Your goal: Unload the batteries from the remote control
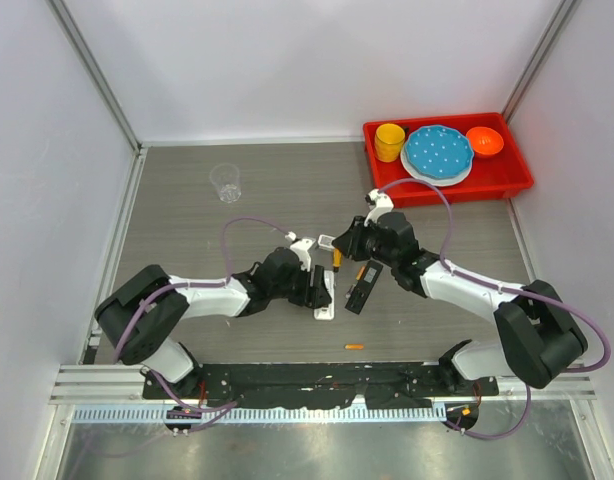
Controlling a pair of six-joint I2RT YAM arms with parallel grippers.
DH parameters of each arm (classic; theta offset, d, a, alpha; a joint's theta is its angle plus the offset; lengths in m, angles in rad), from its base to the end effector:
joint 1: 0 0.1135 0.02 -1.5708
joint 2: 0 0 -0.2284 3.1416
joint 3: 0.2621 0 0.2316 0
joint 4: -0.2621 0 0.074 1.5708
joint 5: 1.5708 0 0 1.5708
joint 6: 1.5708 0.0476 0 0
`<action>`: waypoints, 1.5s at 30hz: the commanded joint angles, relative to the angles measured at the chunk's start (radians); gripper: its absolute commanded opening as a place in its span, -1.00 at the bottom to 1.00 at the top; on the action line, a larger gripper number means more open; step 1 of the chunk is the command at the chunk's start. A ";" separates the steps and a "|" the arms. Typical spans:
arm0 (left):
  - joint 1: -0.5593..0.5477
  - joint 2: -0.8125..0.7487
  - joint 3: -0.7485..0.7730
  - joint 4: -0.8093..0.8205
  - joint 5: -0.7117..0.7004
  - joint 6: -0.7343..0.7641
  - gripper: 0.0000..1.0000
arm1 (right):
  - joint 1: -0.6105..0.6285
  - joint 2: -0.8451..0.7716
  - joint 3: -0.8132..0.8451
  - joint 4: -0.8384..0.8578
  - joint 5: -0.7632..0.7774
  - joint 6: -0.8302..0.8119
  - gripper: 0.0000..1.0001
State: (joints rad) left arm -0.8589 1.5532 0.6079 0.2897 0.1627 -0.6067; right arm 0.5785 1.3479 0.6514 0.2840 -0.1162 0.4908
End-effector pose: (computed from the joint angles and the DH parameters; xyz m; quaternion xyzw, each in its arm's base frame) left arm 0.1846 -0.2257 0.1219 0.1481 0.8825 -0.3488 0.2785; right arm 0.2404 0.1636 0.1902 -0.0684 0.8333 0.3202 0.4454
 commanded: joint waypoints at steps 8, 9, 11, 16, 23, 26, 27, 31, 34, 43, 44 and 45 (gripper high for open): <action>0.009 -0.111 -0.071 -0.001 0.000 0.005 -0.16 | 0.011 0.005 -0.013 0.112 -0.050 0.080 -0.98; 0.011 -0.122 -0.079 -0.003 -0.002 0.005 -0.18 | 0.021 0.008 -0.013 0.112 -0.046 0.080 -0.98; 0.012 -0.124 -0.092 -0.011 -0.003 0.005 -0.27 | 0.032 0.020 -0.015 0.112 -0.036 0.078 -0.98; 0.012 -0.093 -0.102 0.000 0.004 -0.001 -0.77 | 0.087 0.043 -0.033 0.106 0.071 0.072 -0.98; 0.011 -0.042 -0.091 0.012 0.006 -0.010 -1.00 | 0.144 0.010 -0.059 0.080 0.272 0.081 -0.98; 0.011 -0.009 -0.086 0.031 0.023 -0.019 -1.00 | 0.159 -0.003 -0.065 0.066 0.334 0.078 -0.98; 0.012 -0.001 -0.085 0.048 0.024 -0.022 -1.00 | 0.161 -0.006 -0.068 0.066 0.340 0.078 -0.98; 0.011 0.041 -0.080 0.088 0.049 -0.039 -1.00 | 0.165 -0.006 -0.099 0.089 0.348 0.124 -0.98; 0.011 0.071 -0.073 0.098 0.051 -0.044 -1.00 | 0.165 0.000 -0.119 0.118 0.337 0.169 -0.98; 0.012 0.099 -0.069 0.075 -0.003 -0.059 -1.00 | 0.156 0.033 -0.139 0.142 0.250 0.252 -0.99; 0.011 0.102 -0.069 0.074 -0.008 -0.062 -1.00 | 0.152 0.039 -0.138 0.145 0.239 0.264 -0.99; 0.011 0.105 -0.069 0.071 -0.020 -0.062 -1.00 | 0.146 0.043 -0.139 0.147 0.207 0.285 -0.99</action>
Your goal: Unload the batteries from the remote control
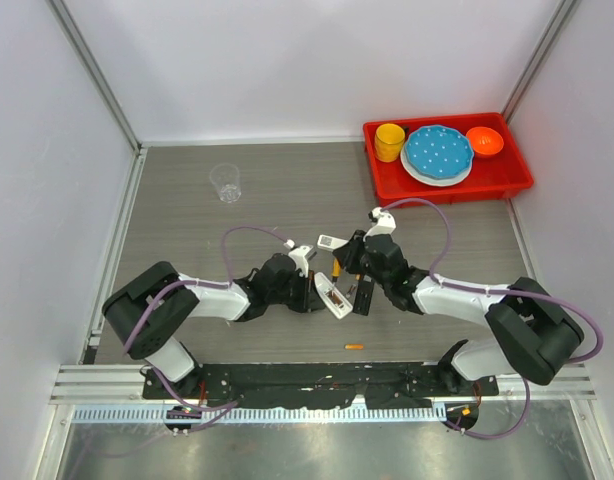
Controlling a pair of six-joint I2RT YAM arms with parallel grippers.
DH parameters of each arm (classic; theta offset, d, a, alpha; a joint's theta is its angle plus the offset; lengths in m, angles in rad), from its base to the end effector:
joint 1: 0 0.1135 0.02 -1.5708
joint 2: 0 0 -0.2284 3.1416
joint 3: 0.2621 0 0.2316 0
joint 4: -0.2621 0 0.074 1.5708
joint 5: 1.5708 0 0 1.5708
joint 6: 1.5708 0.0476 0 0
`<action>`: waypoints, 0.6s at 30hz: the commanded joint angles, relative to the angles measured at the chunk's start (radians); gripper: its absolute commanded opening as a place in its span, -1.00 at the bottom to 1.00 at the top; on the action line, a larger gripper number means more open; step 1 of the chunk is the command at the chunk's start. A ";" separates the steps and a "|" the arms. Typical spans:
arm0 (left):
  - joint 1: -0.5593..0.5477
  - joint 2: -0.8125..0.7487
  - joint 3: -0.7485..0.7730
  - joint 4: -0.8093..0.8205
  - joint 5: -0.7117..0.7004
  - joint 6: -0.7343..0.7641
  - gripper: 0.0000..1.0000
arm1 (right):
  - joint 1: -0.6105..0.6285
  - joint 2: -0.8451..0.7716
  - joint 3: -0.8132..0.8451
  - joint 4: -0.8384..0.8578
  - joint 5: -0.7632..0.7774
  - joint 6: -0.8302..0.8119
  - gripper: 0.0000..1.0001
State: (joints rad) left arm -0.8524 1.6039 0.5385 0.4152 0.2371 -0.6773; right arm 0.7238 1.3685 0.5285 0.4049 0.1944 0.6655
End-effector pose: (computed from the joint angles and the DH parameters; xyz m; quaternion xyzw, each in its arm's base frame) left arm 0.1786 -0.2212 0.1023 0.1301 0.8816 -0.3819 0.2449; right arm 0.2141 0.1769 0.1599 0.0277 0.8402 0.2798 0.4636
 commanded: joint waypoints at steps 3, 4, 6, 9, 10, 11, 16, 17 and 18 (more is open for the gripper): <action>0.004 0.065 0.000 -0.058 -0.113 -0.004 -1.00 | -0.026 0.040 -0.019 0.032 -0.151 0.140 -0.99; 0.004 0.067 0.000 -0.061 -0.117 -0.004 -1.00 | -0.037 0.041 -0.028 0.037 -0.157 0.143 -0.98; 0.006 0.068 0.006 -0.070 -0.127 -0.005 -1.00 | -0.049 0.044 -0.036 0.043 -0.170 0.151 -0.99; 0.012 0.068 0.014 -0.081 -0.139 -0.008 -1.00 | -0.075 0.046 -0.038 0.040 -0.223 0.154 -0.99; 0.015 0.067 0.012 -0.081 -0.142 -0.008 -1.00 | -0.080 0.041 -0.038 0.034 -0.233 0.151 -0.98; 0.016 0.067 0.015 -0.085 -0.142 -0.010 -1.00 | -0.084 0.040 -0.038 0.034 -0.234 0.148 -0.99; 0.044 0.062 0.020 -0.101 -0.145 -0.010 -1.00 | -0.089 0.021 -0.015 -0.005 -0.256 0.121 -0.99; 0.047 0.060 0.021 -0.102 -0.145 -0.010 -1.00 | -0.089 0.017 -0.016 -0.005 -0.260 0.115 -0.99; 0.053 0.060 0.023 -0.105 -0.147 -0.008 -1.00 | -0.089 0.011 -0.013 -0.009 -0.260 0.114 -0.99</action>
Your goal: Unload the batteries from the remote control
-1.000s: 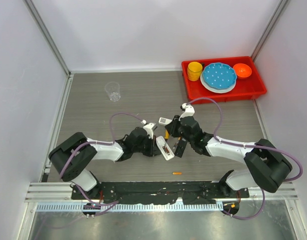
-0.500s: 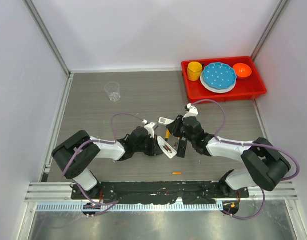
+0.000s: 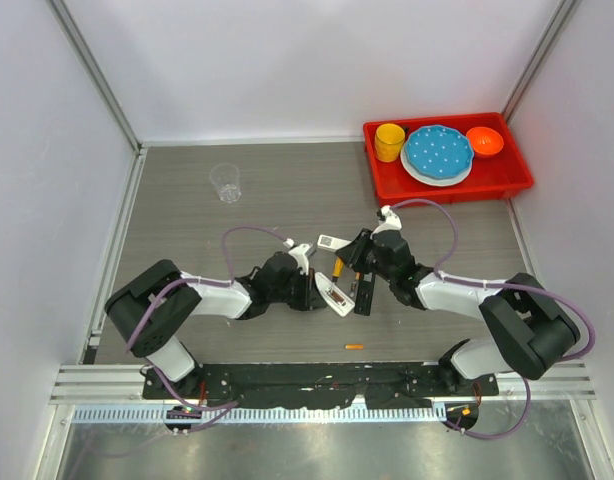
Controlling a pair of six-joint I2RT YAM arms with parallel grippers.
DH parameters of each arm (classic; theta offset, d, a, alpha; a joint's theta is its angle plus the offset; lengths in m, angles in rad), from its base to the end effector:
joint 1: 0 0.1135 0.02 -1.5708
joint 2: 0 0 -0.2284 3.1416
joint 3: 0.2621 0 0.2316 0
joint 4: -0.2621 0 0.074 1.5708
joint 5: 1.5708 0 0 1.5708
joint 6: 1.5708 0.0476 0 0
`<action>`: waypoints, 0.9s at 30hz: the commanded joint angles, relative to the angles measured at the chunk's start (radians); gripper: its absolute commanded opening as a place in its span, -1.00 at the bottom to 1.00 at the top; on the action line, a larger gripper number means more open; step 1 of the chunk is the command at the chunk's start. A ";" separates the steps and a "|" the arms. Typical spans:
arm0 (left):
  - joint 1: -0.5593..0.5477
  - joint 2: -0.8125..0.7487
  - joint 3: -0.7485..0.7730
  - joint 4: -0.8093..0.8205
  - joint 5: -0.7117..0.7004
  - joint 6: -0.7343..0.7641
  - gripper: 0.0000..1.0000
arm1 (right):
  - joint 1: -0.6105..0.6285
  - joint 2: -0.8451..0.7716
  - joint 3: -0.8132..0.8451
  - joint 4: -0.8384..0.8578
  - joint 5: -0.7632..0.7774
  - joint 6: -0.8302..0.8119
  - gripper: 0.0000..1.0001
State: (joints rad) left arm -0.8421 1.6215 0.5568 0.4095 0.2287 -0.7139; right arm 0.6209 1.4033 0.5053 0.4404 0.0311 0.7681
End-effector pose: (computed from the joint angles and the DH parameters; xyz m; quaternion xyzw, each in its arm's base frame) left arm 0.1837 -0.2220 0.1017 0.1074 0.8861 -0.3811 0.2409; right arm 0.2264 0.1601 0.1474 0.0706 0.8461 0.3279 0.4143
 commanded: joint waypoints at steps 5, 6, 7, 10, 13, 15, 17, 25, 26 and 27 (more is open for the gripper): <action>0.051 0.051 0.018 -0.117 -0.140 0.033 -1.00 | 0.014 -0.069 0.016 -0.072 -0.094 -0.012 -0.99; 0.054 0.054 0.022 -0.118 -0.138 0.031 -1.00 | 0.014 -0.075 0.018 -0.080 -0.092 -0.015 -0.98; 0.054 0.057 0.023 -0.123 -0.138 0.033 -1.00 | 0.014 -0.081 0.018 -0.083 -0.092 -0.018 -0.98; 0.052 0.066 0.037 -0.127 -0.138 0.033 -1.00 | 0.016 -0.110 0.018 -0.098 -0.089 -0.030 -0.99; 0.054 0.072 0.046 -0.127 -0.137 0.033 -1.00 | 0.016 -0.118 0.021 -0.103 -0.100 -0.038 -0.98; 0.054 0.075 0.049 -0.129 -0.132 0.033 -1.00 | 0.016 -0.115 0.022 -0.108 -0.109 -0.039 -0.98; 0.054 0.074 0.052 -0.130 -0.132 0.033 -1.00 | 0.016 -0.112 0.019 -0.101 -0.114 -0.036 -0.98; 0.054 0.035 0.048 -0.158 -0.147 0.044 -1.00 | 0.020 -0.084 0.027 -0.065 -0.129 -0.026 -0.98; 0.054 0.022 0.048 -0.164 -0.153 0.047 -1.00 | 0.017 -0.086 0.032 -0.065 -0.129 -0.027 -0.98; 0.055 0.014 0.049 -0.176 -0.158 0.051 -1.00 | 0.019 -0.087 0.035 -0.063 -0.129 -0.029 -0.99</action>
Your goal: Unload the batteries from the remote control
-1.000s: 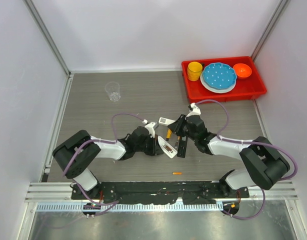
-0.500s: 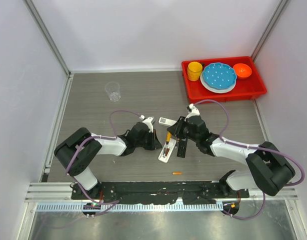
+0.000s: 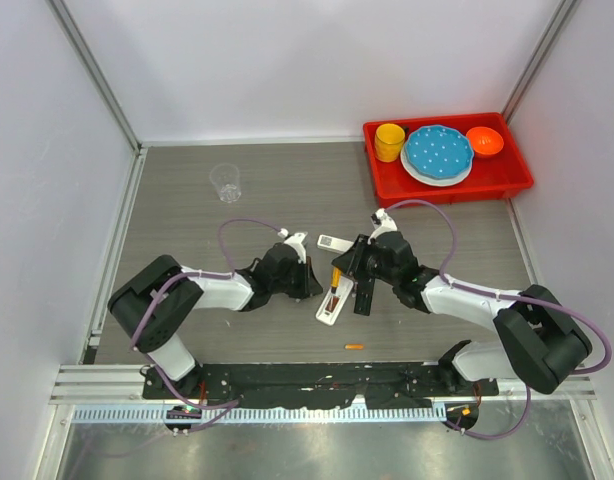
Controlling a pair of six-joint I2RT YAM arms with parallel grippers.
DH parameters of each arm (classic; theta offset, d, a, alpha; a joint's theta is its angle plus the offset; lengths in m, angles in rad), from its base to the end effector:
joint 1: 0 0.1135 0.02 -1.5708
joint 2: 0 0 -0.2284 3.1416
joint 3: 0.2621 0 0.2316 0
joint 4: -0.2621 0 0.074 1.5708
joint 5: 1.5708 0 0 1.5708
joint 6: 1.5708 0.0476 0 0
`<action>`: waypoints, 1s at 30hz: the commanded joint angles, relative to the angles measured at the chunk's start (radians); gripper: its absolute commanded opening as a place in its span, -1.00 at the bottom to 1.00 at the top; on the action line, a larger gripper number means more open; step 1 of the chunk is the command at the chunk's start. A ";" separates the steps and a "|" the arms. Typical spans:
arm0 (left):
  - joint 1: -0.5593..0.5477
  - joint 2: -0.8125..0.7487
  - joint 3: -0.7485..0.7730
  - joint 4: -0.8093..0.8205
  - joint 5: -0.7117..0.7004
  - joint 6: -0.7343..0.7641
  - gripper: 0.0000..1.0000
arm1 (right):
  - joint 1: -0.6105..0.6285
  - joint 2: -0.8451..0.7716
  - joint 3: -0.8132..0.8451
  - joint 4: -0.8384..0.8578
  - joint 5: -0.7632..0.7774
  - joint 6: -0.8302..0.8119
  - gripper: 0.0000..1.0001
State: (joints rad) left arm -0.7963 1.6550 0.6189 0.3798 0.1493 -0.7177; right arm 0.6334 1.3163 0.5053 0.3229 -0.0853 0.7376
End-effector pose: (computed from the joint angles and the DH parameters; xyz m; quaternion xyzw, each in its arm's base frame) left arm 0.2053 -0.2199 0.1053 0.0681 0.8928 -0.3510 0.2741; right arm 0.2131 0.1615 0.1568 0.0227 0.8562 0.3542 0.3754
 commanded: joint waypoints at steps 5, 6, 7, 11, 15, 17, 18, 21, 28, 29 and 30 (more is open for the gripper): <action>0.019 -0.081 0.013 -0.182 -0.080 0.080 -0.56 | 0.005 -0.008 0.079 0.044 -0.002 -0.036 -0.99; 0.023 -0.105 0.033 -0.205 -0.077 0.087 -0.46 | 0.000 -0.009 0.090 0.036 0.008 -0.047 -0.99; 0.031 -0.119 0.045 -0.219 -0.074 0.104 -0.38 | -0.001 -0.012 0.101 0.028 0.012 -0.058 -0.99; 0.060 -0.182 0.105 -0.275 -0.045 0.136 0.13 | -0.046 -0.026 0.156 -0.013 -0.005 -0.078 -0.99; 0.120 -0.236 0.165 -0.292 0.070 0.139 0.43 | -0.092 -0.058 0.199 -0.065 -0.024 -0.080 -0.99; 0.163 -0.273 0.183 -0.280 0.183 0.123 0.54 | -0.100 -0.069 0.225 -0.097 -0.022 -0.076 -0.99; 0.176 -0.284 0.202 -0.274 0.231 0.123 0.57 | -0.098 -0.081 0.231 -0.100 -0.024 -0.070 -0.99; 0.190 -0.314 0.232 -0.230 0.347 0.123 0.71 | -0.100 -0.097 0.236 -0.071 -0.041 -0.015 -0.98; 0.171 -0.222 0.297 -0.139 0.598 0.049 0.56 | -0.087 -0.190 0.225 -0.045 -0.079 0.085 -0.98; 0.161 -0.215 0.303 -0.122 0.610 0.049 0.52 | -0.087 -0.218 0.207 -0.041 -0.056 0.100 -0.98; 0.142 -0.212 0.312 -0.137 0.605 0.067 0.47 | -0.087 -0.245 0.187 -0.033 -0.045 0.106 -0.98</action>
State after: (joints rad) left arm -0.6159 1.4155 0.8974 0.1833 0.6136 -0.6399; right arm 0.5377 1.1851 0.7017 0.2359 -0.1436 0.7792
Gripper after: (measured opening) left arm 0.773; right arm 0.235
